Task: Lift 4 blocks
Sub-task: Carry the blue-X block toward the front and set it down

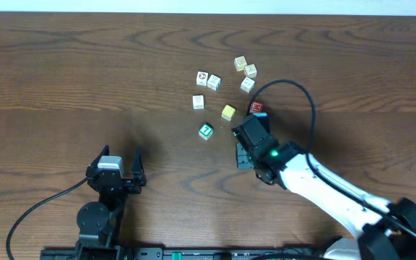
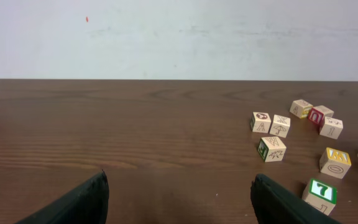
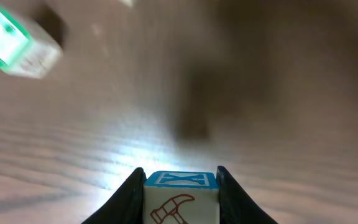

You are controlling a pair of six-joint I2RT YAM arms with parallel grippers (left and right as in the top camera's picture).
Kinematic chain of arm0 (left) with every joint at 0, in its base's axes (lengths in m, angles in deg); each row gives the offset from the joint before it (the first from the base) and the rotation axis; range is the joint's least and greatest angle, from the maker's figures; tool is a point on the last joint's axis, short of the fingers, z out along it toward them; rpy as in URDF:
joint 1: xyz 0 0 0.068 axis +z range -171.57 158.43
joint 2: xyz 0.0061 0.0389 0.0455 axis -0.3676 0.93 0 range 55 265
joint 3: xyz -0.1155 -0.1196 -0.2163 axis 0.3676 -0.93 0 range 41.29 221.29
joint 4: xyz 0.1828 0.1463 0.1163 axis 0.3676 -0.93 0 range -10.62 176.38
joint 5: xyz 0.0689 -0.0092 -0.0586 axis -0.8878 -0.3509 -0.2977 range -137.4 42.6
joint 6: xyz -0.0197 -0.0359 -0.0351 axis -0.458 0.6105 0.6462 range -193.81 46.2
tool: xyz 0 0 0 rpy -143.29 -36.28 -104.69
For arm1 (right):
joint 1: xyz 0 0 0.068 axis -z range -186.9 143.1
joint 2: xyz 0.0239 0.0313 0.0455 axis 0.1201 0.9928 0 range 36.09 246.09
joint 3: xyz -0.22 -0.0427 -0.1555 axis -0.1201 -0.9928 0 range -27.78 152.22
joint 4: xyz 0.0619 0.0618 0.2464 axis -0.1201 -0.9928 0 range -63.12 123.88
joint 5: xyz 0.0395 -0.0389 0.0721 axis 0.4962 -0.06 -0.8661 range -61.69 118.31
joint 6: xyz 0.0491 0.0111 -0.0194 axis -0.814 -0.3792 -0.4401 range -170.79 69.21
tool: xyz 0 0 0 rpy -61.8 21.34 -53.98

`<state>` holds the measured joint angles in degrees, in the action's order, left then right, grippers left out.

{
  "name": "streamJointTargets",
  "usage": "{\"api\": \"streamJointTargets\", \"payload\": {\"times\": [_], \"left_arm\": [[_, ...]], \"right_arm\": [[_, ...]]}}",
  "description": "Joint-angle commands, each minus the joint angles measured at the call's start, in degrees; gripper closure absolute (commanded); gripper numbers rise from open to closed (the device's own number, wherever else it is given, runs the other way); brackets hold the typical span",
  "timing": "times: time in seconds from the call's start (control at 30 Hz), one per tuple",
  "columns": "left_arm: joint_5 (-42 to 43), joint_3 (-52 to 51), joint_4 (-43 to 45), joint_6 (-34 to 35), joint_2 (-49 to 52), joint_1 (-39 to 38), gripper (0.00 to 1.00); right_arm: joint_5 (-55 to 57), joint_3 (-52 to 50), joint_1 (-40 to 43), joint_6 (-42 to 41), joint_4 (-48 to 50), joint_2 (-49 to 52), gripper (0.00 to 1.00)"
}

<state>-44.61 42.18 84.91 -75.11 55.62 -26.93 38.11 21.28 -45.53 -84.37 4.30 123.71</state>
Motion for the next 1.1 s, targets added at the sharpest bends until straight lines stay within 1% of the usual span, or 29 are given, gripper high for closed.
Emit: {"api": "streamJointTargets", "payload": {"times": [0.0,0.2,0.33,0.63,0.7,0.77,0.83,0.97,1.07], "left_arm": [[-0.87,-0.66,-2.56,0.31,-0.24,-0.11,0.27],[-0.90,-0.66,-2.56,0.31,-0.24,-0.11,0.27],[-0.90,-0.66,-2.56,0.31,-0.24,-0.11,0.27],[-0.90,-0.66,-2.56,0.31,-0.24,-0.11,0.27],[-0.90,-0.66,-2.56,0.31,-0.24,-0.11,0.27],[-0.90,-0.66,-2.56,0.31,-0.24,-0.11,0.27],[-0.90,-0.66,-2.56,0.31,-0.24,-0.11,0.27],[-0.90,-0.66,-2.56,0.31,-0.24,-0.11,0.27],[-0.90,-0.66,-2.56,0.31,-0.24,-0.11,0.27]], "right_arm": [[-2.82,-0.24,-1.57,-3.82,-0.13,2.60,0.99],[-2.80,-0.39,-2.14,-8.52,0.15,5.77,0.95],[-2.75,-0.42,-2.14,-9.29,0.50,7.23,0.93],[-1.84,-0.44,-2.14,-9.68,1.92,10.56,0.92],[-1.05,-0.44,-2.14,-9.68,2.01,10.82,0.88],[0.15,-0.44,-2.14,-9.66,2.12,10.93,0.81],[0.46,-0.44,-2.12,-9.66,2.12,10.93,0.76],[0.98,-0.44,-2.12,-9.66,2.21,10.93,0.72],[3.48,-0.44,-2.12,-9.64,2.14,10.93,0.70]]}}
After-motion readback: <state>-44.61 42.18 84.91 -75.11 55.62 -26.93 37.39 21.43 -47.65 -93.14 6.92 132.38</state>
